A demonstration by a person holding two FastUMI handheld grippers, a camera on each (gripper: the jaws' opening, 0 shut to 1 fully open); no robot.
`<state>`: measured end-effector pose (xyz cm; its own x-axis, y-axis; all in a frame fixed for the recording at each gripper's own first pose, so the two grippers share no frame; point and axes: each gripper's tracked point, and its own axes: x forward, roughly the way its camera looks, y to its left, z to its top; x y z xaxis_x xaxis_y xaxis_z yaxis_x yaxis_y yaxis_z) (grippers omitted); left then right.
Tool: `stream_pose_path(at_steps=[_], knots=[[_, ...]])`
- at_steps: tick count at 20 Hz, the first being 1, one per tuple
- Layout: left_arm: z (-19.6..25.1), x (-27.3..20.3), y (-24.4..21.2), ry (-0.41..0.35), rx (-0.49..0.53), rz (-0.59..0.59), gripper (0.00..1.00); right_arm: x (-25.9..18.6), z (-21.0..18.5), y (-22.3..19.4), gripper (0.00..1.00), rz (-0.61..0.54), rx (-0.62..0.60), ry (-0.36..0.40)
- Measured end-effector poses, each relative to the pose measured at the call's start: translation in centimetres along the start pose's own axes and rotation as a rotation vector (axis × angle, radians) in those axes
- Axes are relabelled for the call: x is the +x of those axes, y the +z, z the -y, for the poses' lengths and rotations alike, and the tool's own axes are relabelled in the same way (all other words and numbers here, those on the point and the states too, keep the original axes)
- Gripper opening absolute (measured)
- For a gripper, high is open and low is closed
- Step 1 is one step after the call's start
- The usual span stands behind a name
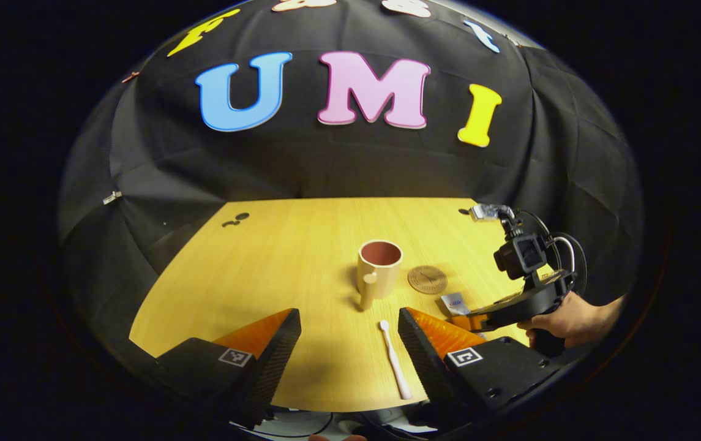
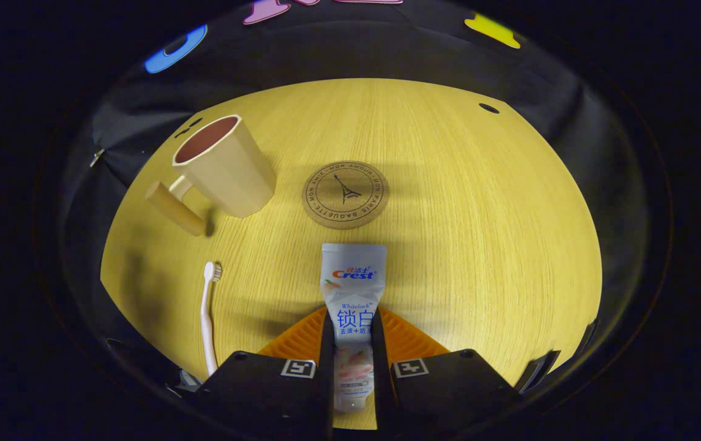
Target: Put the toothbrush and toothpaste on the desktop into the cup, then pick up the cup and place it on the coaster on the desktop.
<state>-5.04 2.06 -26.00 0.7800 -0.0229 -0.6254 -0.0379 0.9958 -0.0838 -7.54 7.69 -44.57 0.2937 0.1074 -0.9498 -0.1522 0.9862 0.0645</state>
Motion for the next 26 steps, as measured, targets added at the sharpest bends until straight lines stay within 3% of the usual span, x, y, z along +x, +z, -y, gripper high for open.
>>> stream_pose_path(at_steps=[1, 6, 12, 19, 22, 26], knots=[[0.8, 0.8, -0.9, -0.006, -0.003, -0.036, 1.0, -0.5, 0.2, 0.3, 0.27, 0.035, 0.001, 0.02], [4.3, 4.3, -5.3, -0.02, -0.045, -0.19, 0.99, -4.9, 0.7, 3.5, 0.27, 0.231, -0.004, 0.14], [5.9, 7.6, -9.0, 0.028, -0.006, -0.334, 0.96, -12.3, 2.6, 7.1, 0.27, 0.378, 0.0, 0.262], [5.5, 9.7, -11.0, 0.096, 0.036, -0.428, 0.89, -17.4, 6.3, 10.5, 0.27, 0.513, 0.047, 0.271], [5.3, 10.1, -11.7, 0.118, 0.048, -0.454, 0.78, -18.2, 6.9, 10.5, 0.27, 0.528, 0.061, 0.279], [5.2, 10.4, -12.6, 0.136, 0.056, -0.478, 0.71, -18.3, 7.3, 10.7, 0.27, 0.533, 0.054, 0.288]])
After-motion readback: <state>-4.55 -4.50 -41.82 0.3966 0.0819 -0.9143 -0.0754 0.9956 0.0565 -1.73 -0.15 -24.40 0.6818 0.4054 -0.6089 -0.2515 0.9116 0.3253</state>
